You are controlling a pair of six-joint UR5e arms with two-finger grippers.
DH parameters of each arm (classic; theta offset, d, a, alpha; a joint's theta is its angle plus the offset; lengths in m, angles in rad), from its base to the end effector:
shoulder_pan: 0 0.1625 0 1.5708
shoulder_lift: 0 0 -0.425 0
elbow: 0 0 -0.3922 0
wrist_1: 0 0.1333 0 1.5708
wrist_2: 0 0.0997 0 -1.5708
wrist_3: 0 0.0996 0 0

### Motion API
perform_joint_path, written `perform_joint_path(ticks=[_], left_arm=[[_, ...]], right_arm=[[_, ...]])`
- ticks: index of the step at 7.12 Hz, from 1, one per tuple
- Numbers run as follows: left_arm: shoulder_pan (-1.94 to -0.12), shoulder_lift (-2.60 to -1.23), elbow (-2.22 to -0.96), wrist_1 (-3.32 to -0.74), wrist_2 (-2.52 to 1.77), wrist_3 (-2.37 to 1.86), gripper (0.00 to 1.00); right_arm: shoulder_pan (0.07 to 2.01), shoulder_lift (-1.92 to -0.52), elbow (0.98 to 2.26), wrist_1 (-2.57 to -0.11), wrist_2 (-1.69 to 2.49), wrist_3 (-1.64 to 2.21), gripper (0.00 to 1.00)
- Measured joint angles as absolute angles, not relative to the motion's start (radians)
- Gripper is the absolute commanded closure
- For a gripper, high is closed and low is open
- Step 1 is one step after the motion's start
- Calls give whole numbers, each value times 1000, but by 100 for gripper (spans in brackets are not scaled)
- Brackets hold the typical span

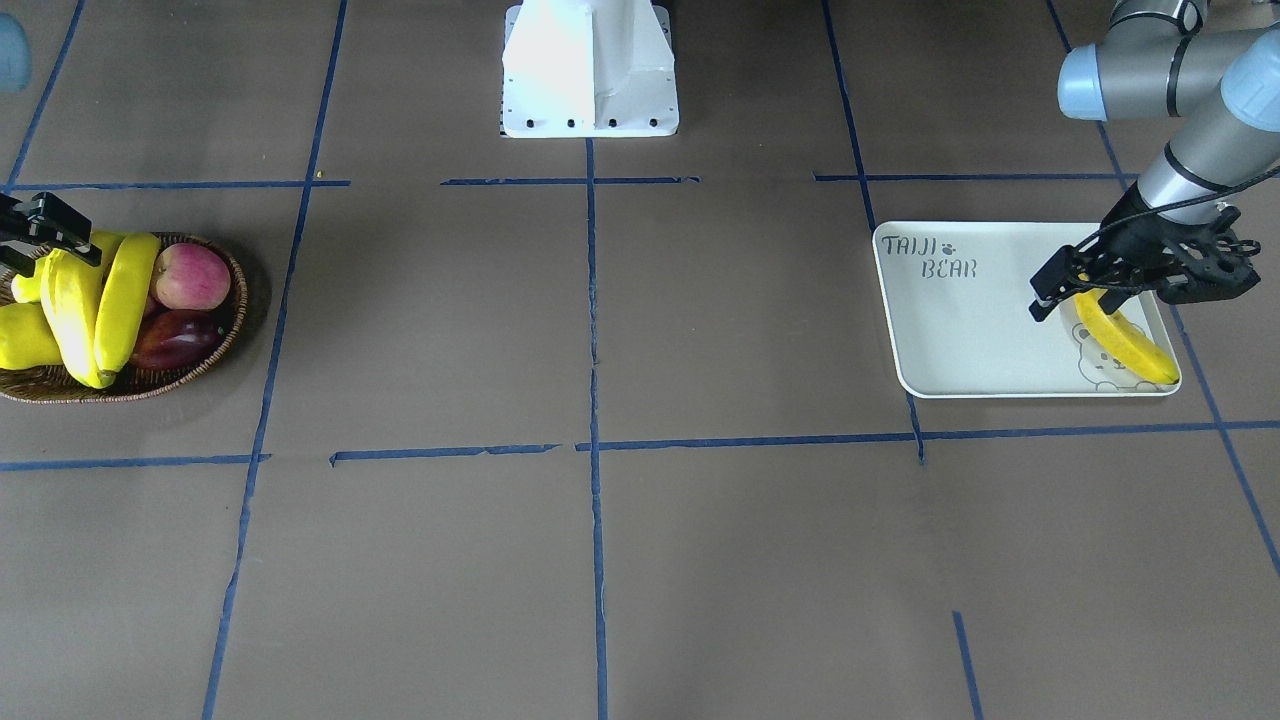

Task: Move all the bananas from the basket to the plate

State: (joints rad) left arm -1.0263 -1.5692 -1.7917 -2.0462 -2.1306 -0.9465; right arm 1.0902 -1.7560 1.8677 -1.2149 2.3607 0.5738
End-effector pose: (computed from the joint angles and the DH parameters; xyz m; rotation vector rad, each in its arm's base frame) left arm 0.1968 -0.4803 0.5032 0.1326 0.8530 -0.1824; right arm -0.1443 -0.4121 0.5542 -0.0073 -0.8917 -0.0977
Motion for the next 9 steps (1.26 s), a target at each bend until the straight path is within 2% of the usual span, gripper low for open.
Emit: perform_joint_path(ticks=[2,4,5,6,8,9], left_arm=[[-1026,-1569,-1792,-2046,-2131,-946,1],[-1026,-1569,-1791,-2046,-2129,-946,1],[-1026,-1569,-1791,-2045,-2128,-946,1],[-1026,-1569,-1790,-2045,-2127,-946,1],[-1026,-1569,-1790,-2045,-2126,-946,1],[-1026,-1569,-1791,-2045,-2126,-946,1]], right_arm=[[1085,-1755,1865,-1215,2362,574,18],[1079,-1755,1862,-1215,2363,574,30],[1078,-1755,1862,-1215,2364,574,45],[1077,-1755,1862,-1216,2364,574,63],[1077,-1755,1859,-1215,2367,571,88],[1077,-1755,1859,-1214,2369,567,96]])
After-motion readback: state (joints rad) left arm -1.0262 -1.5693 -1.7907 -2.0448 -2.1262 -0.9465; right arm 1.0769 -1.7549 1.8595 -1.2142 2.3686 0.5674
